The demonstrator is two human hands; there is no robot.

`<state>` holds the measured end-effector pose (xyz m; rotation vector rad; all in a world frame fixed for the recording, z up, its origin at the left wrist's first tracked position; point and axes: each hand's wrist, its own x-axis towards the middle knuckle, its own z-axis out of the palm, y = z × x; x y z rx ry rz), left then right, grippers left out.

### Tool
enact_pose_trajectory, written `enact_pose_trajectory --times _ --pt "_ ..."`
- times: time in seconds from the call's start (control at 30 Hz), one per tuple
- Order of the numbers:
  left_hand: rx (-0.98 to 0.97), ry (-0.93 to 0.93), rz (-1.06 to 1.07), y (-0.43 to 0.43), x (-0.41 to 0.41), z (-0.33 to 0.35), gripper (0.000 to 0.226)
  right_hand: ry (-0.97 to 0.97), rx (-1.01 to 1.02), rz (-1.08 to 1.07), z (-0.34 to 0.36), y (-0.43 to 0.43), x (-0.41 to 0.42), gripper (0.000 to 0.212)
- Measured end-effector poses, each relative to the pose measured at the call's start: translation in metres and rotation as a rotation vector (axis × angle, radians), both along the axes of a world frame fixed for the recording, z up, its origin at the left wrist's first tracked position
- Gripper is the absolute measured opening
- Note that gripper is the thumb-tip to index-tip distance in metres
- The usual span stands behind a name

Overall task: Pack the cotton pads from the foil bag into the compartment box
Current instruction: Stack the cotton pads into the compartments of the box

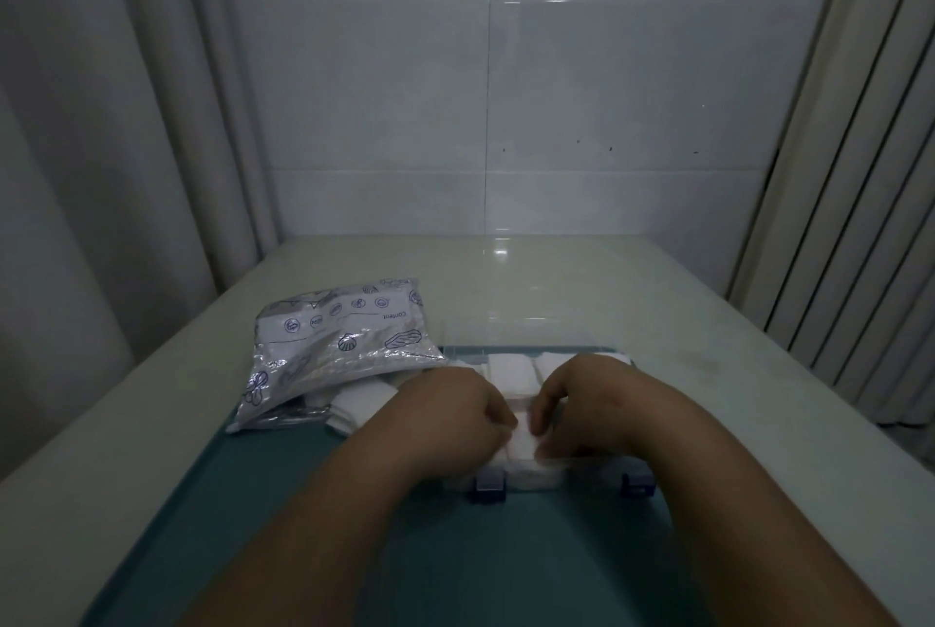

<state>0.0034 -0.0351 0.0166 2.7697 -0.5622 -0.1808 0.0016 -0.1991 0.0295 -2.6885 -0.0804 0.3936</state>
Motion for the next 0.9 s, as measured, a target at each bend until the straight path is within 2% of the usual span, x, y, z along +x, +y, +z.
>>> enact_pose_trajectory --times 0.23,0.37,0.47,0.57,0.63,0.8,0.9 --pt "0.019 -0.034 -0.028 0.000 -0.002 -0.001 0.029 0.015 0.014 -0.004 0.000 -0.002 0.000 0.019" --pt "-0.029 -0.031 -0.070 0.006 -0.004 -0.003 0.029 0.005 0.029 -0.032 0.002 -0.001 0.000 0.013" --pt "-0.171 0.010 -0.047 0.015 -0.003 -0.002 0.030 -0.061 0.111 -0.066 0.008 -0.004 0.000 0.012" --pt "-0.398 0.048 0.010 0.026 -0.002 0.002 0.027 -0.142 0.216 -0.087 0.009 -0.003 0.001 0.012" --pt "-0.484 0.019 0.046 0.035 0.000 0.005 0.026 -0.172 0.251 -0.100 0.008 -0.001 0.001 0.012" --pt "-0.424 -0.075 0.123 0.058 0.008 0.012 0.023 -0.248 0.305 -0.068 0.001 0.006 0.003 0.010" --pt "-0.275 -0.144 0.159 0.072 0.008 0.017 0.029 -0.304 0.334 -0.018 -0.004 0.015 0.003 0.013"
